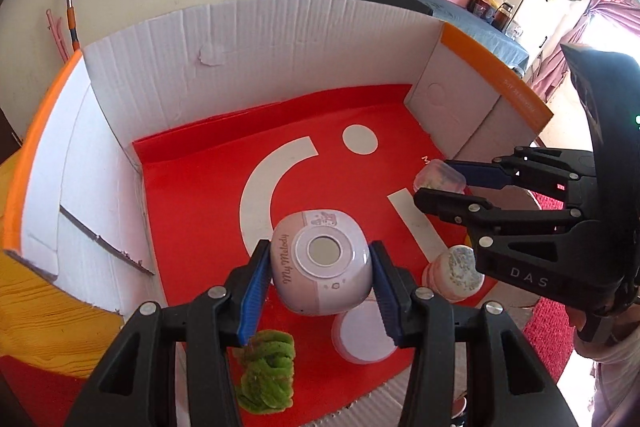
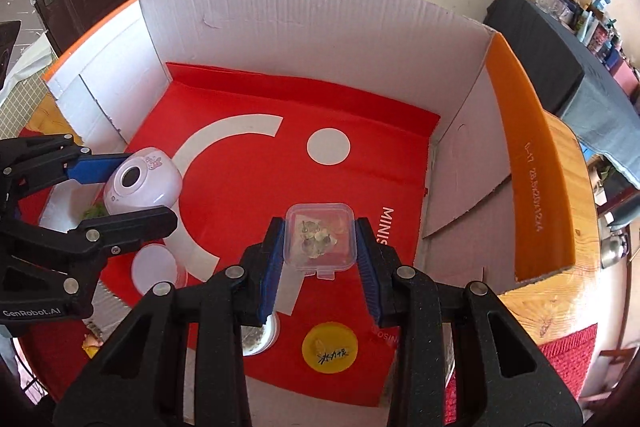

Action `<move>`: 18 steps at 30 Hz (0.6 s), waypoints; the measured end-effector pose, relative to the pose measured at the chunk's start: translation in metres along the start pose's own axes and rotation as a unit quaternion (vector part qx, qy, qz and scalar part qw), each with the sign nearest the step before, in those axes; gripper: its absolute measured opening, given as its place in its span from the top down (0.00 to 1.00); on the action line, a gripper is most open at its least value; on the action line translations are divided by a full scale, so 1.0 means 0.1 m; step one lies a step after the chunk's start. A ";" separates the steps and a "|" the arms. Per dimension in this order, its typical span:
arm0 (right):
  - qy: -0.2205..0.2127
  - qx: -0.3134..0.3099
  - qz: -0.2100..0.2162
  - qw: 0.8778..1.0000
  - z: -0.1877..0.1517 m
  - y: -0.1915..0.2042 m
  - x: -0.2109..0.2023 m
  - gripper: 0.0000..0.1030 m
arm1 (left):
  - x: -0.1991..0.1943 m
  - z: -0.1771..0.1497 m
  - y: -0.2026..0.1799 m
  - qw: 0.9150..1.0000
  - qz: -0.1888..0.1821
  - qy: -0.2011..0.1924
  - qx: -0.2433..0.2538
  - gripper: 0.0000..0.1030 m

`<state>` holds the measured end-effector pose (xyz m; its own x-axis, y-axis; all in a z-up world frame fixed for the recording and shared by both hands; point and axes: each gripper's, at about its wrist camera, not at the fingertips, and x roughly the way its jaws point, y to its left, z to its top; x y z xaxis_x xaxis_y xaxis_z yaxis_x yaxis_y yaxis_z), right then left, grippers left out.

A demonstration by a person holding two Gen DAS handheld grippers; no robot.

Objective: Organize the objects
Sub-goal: 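Carry speaker and clear box into the cardboard box and lower them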

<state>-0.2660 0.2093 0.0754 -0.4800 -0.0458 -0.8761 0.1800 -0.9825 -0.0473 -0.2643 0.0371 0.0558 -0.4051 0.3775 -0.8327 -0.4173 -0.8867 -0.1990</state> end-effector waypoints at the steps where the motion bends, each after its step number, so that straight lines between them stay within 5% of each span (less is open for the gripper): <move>1: 0.005 0.005 0.001 1.000 0.00 -0.01 0.03 0.68 | 0.03 0.00 0.01 1.000 0.002 0.003 -0.001 0.51; 18: 0.037 0.004 -0.004 0.999 -0.06 -0.03 0.15 0.68 | 0.12 -0.07 0.10 1.000 0.020 0.018 0.002 0.51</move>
<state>-0.2682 0.2123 0.0591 -0.4161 -0.0248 -0.9090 0.1698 -0.9842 -0.0509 -0.2673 0.0307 0.0403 -0.3924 0.3324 -0.8576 -0.4047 -0.8997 -0.1635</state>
